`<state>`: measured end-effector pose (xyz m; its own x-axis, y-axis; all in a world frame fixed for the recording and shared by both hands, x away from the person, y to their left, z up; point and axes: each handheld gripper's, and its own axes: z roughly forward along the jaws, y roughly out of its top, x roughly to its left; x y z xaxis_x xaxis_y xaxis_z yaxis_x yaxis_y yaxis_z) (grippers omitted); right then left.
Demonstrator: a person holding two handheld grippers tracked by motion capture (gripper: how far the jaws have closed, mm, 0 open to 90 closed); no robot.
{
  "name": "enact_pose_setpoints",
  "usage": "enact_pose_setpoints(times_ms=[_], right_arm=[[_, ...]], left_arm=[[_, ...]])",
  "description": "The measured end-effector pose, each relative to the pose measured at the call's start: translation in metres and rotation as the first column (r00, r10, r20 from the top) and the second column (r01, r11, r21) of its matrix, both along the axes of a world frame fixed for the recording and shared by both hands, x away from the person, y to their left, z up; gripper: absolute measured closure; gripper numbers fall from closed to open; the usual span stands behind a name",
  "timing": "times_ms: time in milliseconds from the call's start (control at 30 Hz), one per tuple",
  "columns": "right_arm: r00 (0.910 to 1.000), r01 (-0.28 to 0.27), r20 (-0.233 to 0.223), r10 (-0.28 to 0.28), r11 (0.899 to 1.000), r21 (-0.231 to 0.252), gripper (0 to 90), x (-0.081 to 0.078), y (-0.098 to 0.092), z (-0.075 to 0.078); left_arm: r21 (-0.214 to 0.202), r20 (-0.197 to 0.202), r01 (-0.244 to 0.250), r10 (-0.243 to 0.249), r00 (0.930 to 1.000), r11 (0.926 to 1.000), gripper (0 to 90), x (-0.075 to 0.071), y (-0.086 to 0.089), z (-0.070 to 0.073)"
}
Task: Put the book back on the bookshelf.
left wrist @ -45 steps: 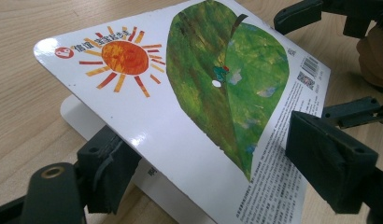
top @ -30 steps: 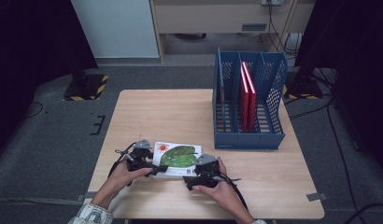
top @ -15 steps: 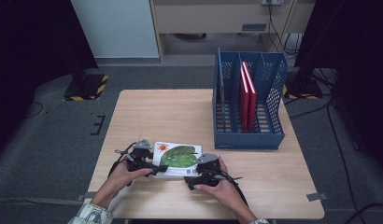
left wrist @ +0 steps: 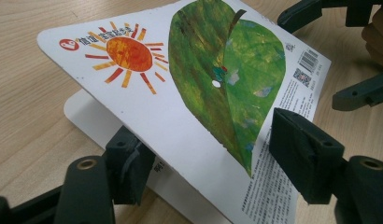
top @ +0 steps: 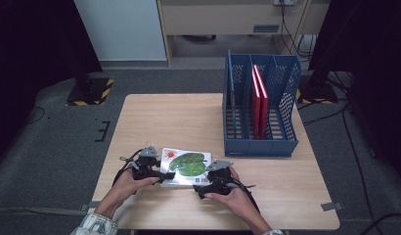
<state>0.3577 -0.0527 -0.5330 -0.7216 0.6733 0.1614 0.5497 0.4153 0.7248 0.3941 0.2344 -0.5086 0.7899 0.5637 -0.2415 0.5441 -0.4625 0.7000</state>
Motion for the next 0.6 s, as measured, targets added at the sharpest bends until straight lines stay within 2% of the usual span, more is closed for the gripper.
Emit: enact_pose_setpoints(times_ms=[167,333,433,533,600], right_arm=[[0.9998,0.003,-0.021,-0.003,1.000,0.013,4.6,0.0007,-0.0024,-0.0017],[0.9999,0.016,0.001,-0.016,1.000,-0.002,7.1,0.0004,-0.0016,-0.0019],[0.9998,0.016,0.007,-0.016,1.000,-0.008,8.0,0.0001,-0.0015,-0.0015],[0.9998,0.012,0.015,-0.012,1.000,0.001,9.9,-0.0005,-0.0027,0.0002],[0.9998,0.010,0.017,-0.010,1.000,0.000,10.4,-0.0012,-0.0028,0.0011]], left_arm=[[0.001,0.006,0.009,-0.009,0.9999,1.0000,37.0,-0.0009,0.0002,0.0004],[-0.013,0.013,0.039,-0.039,0.9992,0.9992,42.5,-0.0037,-0.0005,0.0029],[-0.027,0.031,0.056,-0.055,0.9980,0.9981,45.2,-0.0057,-0.0003,0.0052],[-0.023,0.043,0.060,-0.059,0.9974,0.9979,46.1,-0.0070,-0.0008,0.0064],[-0.003,0.052,0.061,-0.060,0.9968,0.9982,46.2,-0.0081,-0.0024,0.0065]])
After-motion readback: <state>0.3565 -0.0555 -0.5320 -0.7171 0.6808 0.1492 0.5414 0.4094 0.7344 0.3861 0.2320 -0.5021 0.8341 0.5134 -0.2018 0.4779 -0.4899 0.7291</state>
